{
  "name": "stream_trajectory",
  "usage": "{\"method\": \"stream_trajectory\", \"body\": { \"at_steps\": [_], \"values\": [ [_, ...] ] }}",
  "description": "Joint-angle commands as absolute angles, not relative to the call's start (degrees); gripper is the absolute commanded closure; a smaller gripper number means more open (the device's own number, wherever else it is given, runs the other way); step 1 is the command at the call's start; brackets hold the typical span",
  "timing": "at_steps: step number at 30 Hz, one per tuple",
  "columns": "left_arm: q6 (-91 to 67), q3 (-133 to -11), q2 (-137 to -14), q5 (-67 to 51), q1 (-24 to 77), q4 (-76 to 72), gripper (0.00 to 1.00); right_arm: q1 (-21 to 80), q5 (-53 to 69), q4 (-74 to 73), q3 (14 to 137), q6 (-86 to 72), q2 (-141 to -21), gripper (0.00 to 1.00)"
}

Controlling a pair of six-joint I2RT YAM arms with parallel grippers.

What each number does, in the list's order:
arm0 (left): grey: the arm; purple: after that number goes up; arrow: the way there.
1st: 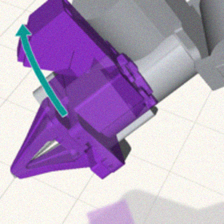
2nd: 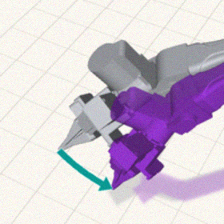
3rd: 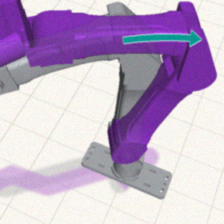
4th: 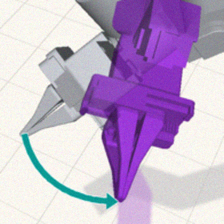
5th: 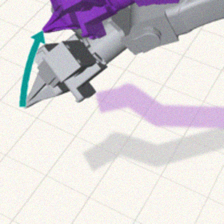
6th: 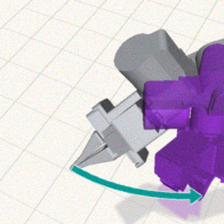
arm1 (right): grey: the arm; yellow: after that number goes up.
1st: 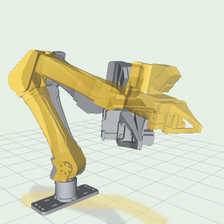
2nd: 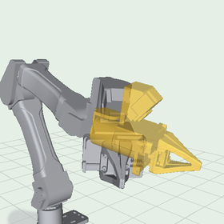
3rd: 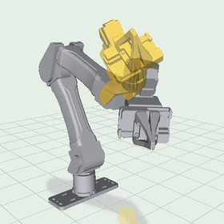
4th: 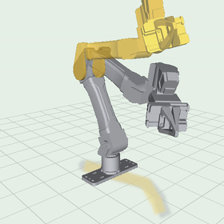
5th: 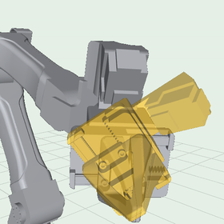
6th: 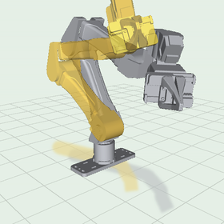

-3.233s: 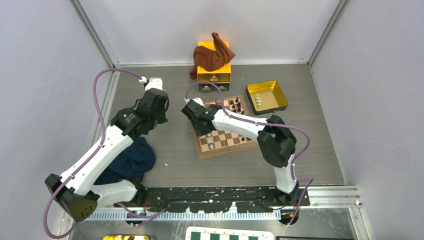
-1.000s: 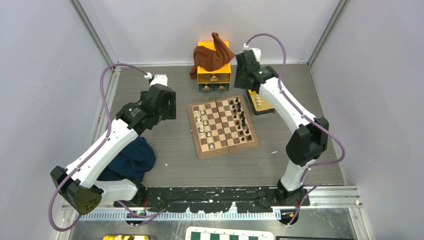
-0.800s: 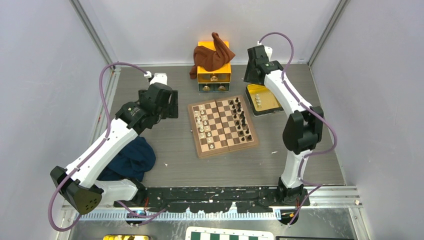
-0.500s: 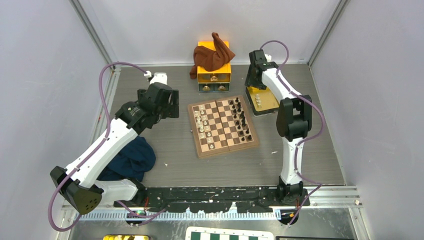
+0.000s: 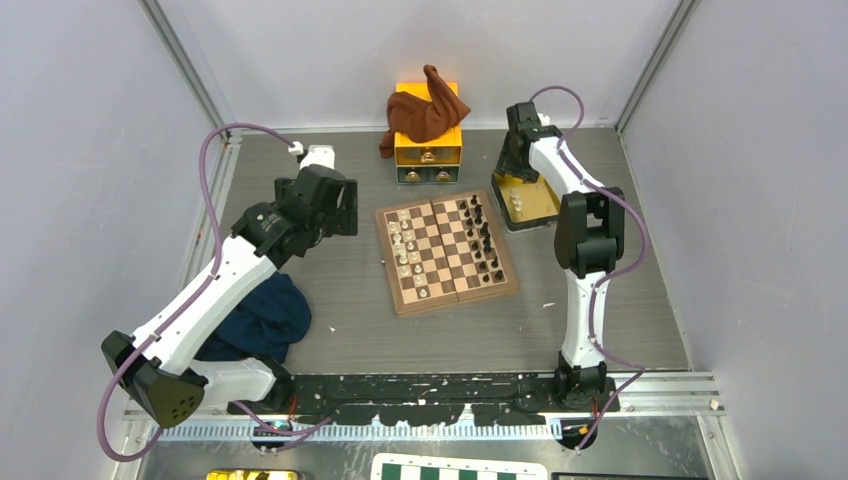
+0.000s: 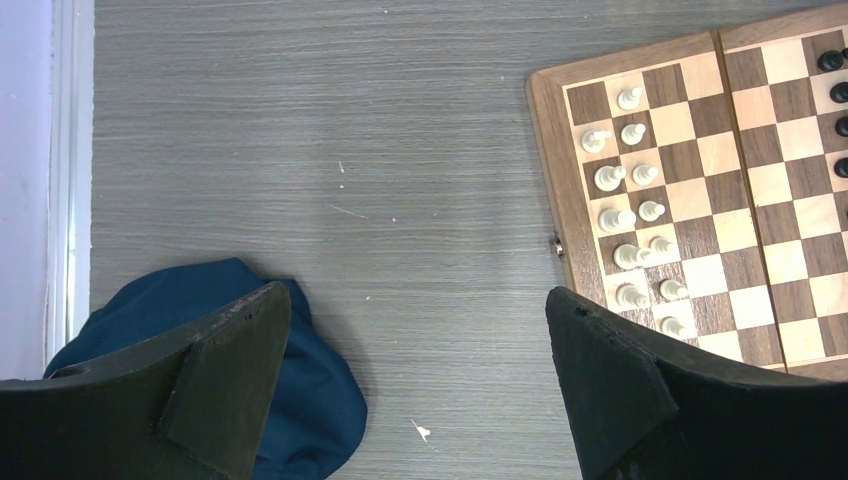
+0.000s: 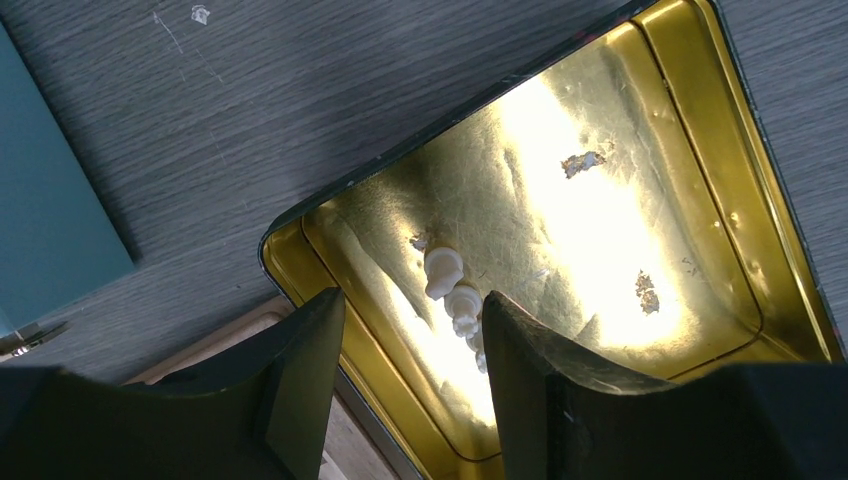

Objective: Set up the chess pieces on the board
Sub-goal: Pick up the chess piece from the storage box.

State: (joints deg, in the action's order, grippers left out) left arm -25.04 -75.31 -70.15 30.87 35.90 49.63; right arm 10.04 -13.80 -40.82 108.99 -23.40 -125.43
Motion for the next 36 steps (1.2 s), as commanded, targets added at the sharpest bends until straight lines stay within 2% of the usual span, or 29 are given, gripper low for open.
{"method": "stream_trajectory", "body": {
  "at_steps": [1, 17, 36],
  "values": [
    [-24.7, -77.2, -70.1, 32.5, 35.9, 48.4, 0.00, 9.8, -13.1, -38.2, 108.3, -24.3, -125.6, 0.42],
    [-24.4, -76.8, -70.4, 32.5, 35.9, 48.5, 0.00, 8.8, -11.9, -36.9, 106.4, -25.3, -126.9, 0.46],
    [-24.5, -76.3, -69.3, 32.6, 35.9, 49.3, 0.01, 8.1, -11.5, -36.4, 104.8, -25.6, -127.3, 0.63]
  ]
}}
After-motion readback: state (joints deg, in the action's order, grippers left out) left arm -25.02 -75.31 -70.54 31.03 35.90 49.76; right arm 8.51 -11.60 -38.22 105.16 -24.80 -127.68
